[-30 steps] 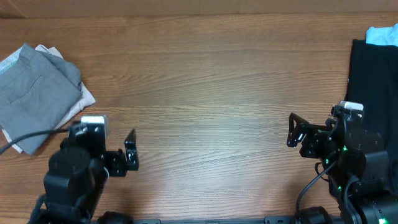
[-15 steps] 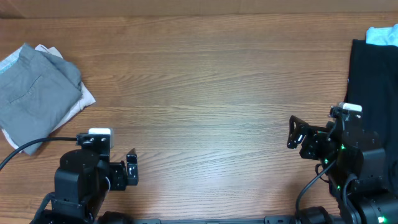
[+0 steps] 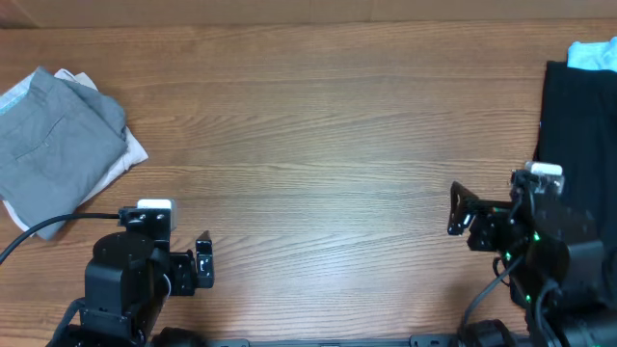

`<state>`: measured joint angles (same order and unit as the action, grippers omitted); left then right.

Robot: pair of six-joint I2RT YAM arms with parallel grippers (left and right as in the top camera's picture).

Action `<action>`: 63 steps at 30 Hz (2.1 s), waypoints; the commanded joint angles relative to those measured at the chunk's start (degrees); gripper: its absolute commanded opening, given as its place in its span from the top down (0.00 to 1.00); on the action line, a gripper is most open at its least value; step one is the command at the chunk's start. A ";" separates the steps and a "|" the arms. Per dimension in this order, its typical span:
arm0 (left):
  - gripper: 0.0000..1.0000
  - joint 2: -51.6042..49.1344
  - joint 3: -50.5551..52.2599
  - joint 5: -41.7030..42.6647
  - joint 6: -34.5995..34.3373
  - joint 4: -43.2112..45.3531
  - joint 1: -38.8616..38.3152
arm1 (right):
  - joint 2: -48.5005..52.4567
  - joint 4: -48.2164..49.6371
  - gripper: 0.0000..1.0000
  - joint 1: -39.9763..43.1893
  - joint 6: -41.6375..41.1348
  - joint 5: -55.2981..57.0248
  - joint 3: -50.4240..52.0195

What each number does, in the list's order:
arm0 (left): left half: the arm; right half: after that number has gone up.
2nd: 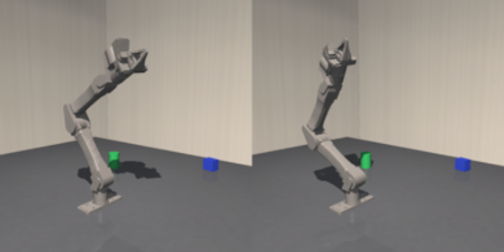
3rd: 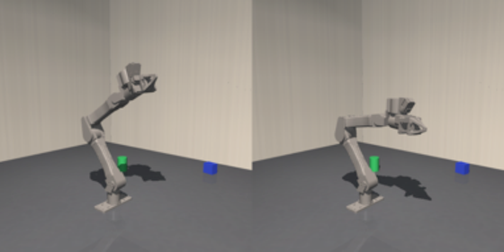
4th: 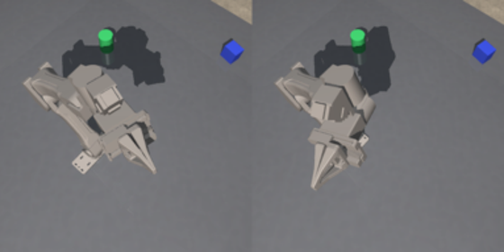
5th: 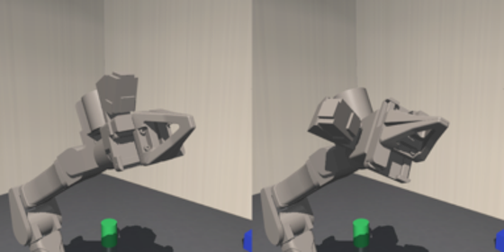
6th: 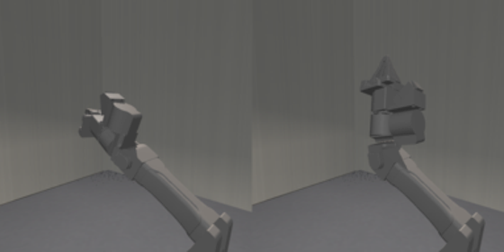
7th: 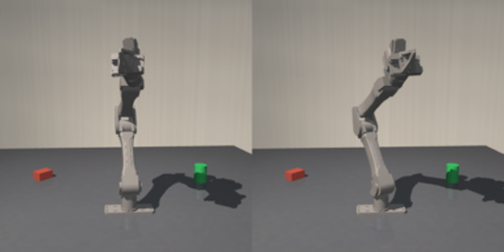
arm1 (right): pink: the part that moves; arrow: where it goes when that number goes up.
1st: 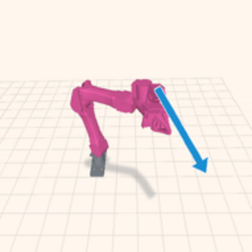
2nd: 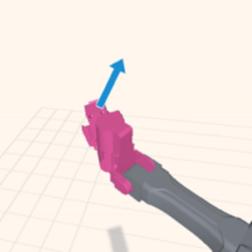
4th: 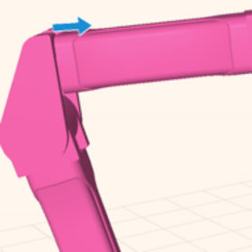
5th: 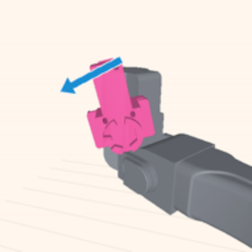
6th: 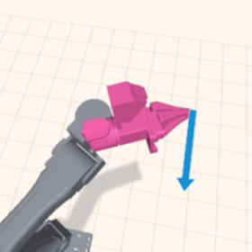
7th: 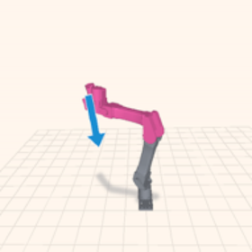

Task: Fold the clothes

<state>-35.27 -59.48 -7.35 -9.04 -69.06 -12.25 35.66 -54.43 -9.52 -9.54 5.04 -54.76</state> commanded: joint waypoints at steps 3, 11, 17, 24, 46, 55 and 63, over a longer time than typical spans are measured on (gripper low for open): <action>0.00 0.13 0.13 -0.70 -0.63 0.04 0.22 | -7.58 7.98 0.00 0.02 7.08 0.72 5.62; 0.00 0.13 0.13 -0.72 -0.63 0.02 0.22 | -27.63 26.12 0.00 2.51 7.02 -4.79 29.22; 0.00 0.13 0.13 -0.72 -0.63 0.02 0.22 | -35.36 41.90 0.00 5.05 7.06 -8.28 42.82; 0.00 0.13 0.13 -0.72 -0.63 0.04 0.22 | -35.45 55.63 0.00 5.16 16.98 -8.59 51.45; 0.00 0.13 0.13 -0.70 -0.63 0.02 0.22 | -35.06 49.81 0.00 5.14 17.09 -7.72 54.27; 0.00 0.13 0.13 -0.72 -0.63 0.02 0.22 | -35.06 49.81 0.00 5.14 17.09 -7.72 54.27; 0.00 0.20 0.22 -0.70 -0.63 0.02 1.90 | -35.06 49.81 0.00 5.14 17.09 -7.72 54.27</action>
<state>-35.31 -59.37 -7.55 -9.04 -69.21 -12.10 1.13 -5.02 -4.80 7.35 -2.96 -1.04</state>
